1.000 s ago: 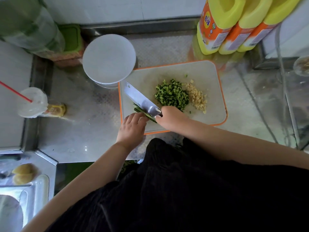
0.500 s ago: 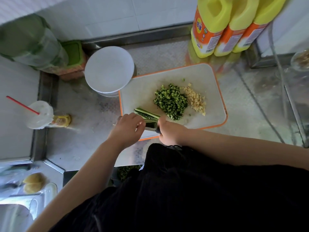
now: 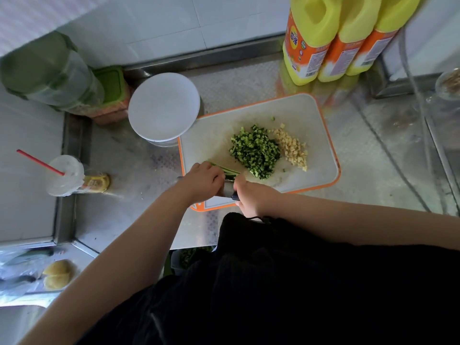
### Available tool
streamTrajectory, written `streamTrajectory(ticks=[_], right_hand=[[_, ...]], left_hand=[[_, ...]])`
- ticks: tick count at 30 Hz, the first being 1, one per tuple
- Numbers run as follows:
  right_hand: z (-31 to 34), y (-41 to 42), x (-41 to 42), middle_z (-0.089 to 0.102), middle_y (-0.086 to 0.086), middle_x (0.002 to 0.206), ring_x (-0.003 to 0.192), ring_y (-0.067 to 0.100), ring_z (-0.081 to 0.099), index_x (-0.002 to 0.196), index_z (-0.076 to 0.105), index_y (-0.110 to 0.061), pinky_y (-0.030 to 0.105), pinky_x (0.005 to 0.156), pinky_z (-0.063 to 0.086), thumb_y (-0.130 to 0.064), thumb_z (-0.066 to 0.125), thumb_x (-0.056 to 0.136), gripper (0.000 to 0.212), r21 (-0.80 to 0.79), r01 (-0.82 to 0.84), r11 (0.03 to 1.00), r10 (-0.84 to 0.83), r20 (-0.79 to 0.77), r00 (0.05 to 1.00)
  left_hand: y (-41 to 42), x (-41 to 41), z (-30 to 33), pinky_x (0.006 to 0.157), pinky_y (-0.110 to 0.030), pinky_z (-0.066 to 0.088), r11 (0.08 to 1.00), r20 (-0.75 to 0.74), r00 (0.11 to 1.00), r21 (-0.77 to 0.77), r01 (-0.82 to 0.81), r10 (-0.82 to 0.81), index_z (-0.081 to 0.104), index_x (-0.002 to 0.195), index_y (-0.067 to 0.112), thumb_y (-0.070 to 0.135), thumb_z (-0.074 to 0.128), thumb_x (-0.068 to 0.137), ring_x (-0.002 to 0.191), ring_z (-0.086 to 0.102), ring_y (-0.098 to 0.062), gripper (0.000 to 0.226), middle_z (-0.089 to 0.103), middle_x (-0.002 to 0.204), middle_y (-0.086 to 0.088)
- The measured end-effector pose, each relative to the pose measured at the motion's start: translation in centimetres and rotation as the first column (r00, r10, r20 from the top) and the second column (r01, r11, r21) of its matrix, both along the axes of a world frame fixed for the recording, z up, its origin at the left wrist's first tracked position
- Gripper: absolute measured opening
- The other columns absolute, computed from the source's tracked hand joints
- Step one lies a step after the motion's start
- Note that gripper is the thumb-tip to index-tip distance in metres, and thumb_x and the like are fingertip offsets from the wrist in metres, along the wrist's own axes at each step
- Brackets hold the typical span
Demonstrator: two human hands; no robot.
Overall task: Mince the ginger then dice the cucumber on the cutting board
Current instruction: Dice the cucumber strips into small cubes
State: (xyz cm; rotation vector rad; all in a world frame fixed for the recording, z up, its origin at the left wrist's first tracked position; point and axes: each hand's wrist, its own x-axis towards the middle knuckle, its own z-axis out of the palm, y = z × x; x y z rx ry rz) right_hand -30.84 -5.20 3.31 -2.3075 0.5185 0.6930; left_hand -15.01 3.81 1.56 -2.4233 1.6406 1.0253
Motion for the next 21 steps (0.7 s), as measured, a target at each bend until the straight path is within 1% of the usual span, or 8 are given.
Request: streamTrajectory(ticks=[4,7,10,13,14,16,19,21], right_hand=[[0.8,-0.2,-0.4,0.06,0.015,0.1,0.076,0.029,0.054,0.122,0.033,-0.002,0.037,0.067,0.042,-0.018,0.051,0.095,0.037,0.037,0.009,0.999,-0.01,0.034,0.999],[1.2,-0.6,-1.0,0.06,0.013,0.101,0.08,0.03,0.058,0.128,0.03,-0.002,0.037,0.07,0.044,-0.022,0.05,0.096,0.043,0.039,0.052,0.998,-0.055,0.06,0.997],[1.3,-1.5,-1.6,0.062,0.011,0.087,0.072,0.026,0.06,0.111,0.038,-0.007,0.038,0.065,0.047,-0.033,0.052,0.096,0.033,0.044,0.171,0.984,-0.176,0.124,0.977],[1.1,-2.6,-1.7,0.054,0.004,0.069,0.055,0.019,0.051,0.097,0.04,-0.008,0.034,0.051,0.04,-0.04,0.051,0.097,0.034,0.133,0.338,0.932,-0.359,0.189,0.914],[1.1,-3.0,-1.7,0.052,0.002,0.067,0.053,0.017,0.049,0.096,0.041,-0.007,0.031,0.048,0.037,-0.041,0.05,0.097,0.035,0.166,0.399,0.902,-0.427,0.196,0.883],[0.9,-3.7,-1.8,0.05,0.001,0.07,0.055,0.015,0.047,0.098,0.042,-0.007,0.028,0.049,0.035,-0.042,0.049,0.097,0.036,0.206,0.494,0.845,-0.531,0.201,0.823],[0.7,-4.3,-1.9,0.05,0.002,0.071,0.057,0.016,0.047,0.098,0.044,-0.008,0.031,0.053,0.037,-0.043,0.049,0.097,0.034,0.233,0.562,0.794,-0.606,0.223,0.764],[0.7,-4.3,-1.9,0.051,0.002,0.071,0.058,0.017,0.049,0.098,0.046,-0.008,0.033,0.054,0.038,-0.042,0.05,0.096,0.034,0.238,0.579,0.78,-0.625,0.253,0.738]], left_hand=[[-1.4,0.3,0.6,0.098,-0.032,0.025,0.996,-0.042,0.996,0.053,-0.075,0.078,0.058,0.119,0.008,0.034,0.02,0.103,0.115,0.04,-0.028,0.049,0.053,0.121,-0.012],[-2.0,1.6,1.7,0.096,-0.038,0.04,0.954,-0.101,0.968,-0.176,-0.243,0.228,0.065,0.108,0.014,0.019,0.043,0.1,0.105,0.052,-0.027,0.024,0.058,0.109,-0.009],[-1.2,2.5,3.2,0.085,-0.036,0.047,0.705,-0.016,0.938,-0.654,-0.272,0.347,0.063,0.1,0.012,0.011,0.051,0.093,0.092,0.056,-0.023,0.014,0.062,0.101,-0.006],[0.8,2.5,3.0,0.083,-0.038,0.043,0.478,0.258,0.895,-0.876,0.058,0.363,0.056,0.098,0.002,0.003,0.056,0.089,0.093,0.052,-0.031,0.009,0.06,0.095,-0.019],[1.5,2.4,2.1,0.083,-0.039,0.043,0.485,0.309,0.897,-0.865,0.127,0.316,0.054,0.1,0.004,0.006,0.058,0.089,0.093,0.053,-0.033,0.013,0.059,0.095,-0.02],[2.5,2.1,-0.4,0.085,-0.04,0.043,0.621,0.335,0.928,-0.765,0.169,0.16,0.052,0.109,0.009,0.019,0.061,0.087,0.097,0.055,-0.033,0.025,0.06,0.103,-0.018],[2.4,1.7,-3.3,0.097,-0.041,0.039,0.849,0.331,0.935,-0.45,0.277,-0.129,0.051,0.125,0.01,0.044,0.056,0.082,0.111,0.052,-0.033,0.055,0.056,0.121,-0.012],[1.3,1.6,-4.0,0.103,-0.046,0.04,0.897,0.279,0.929,-0.301,0.323,-0.242,0.049,0.129,0.01,0.054,0.053,0.08,0.115,0.05,-0.035,0.066,0.055,0.126,-0.012]])
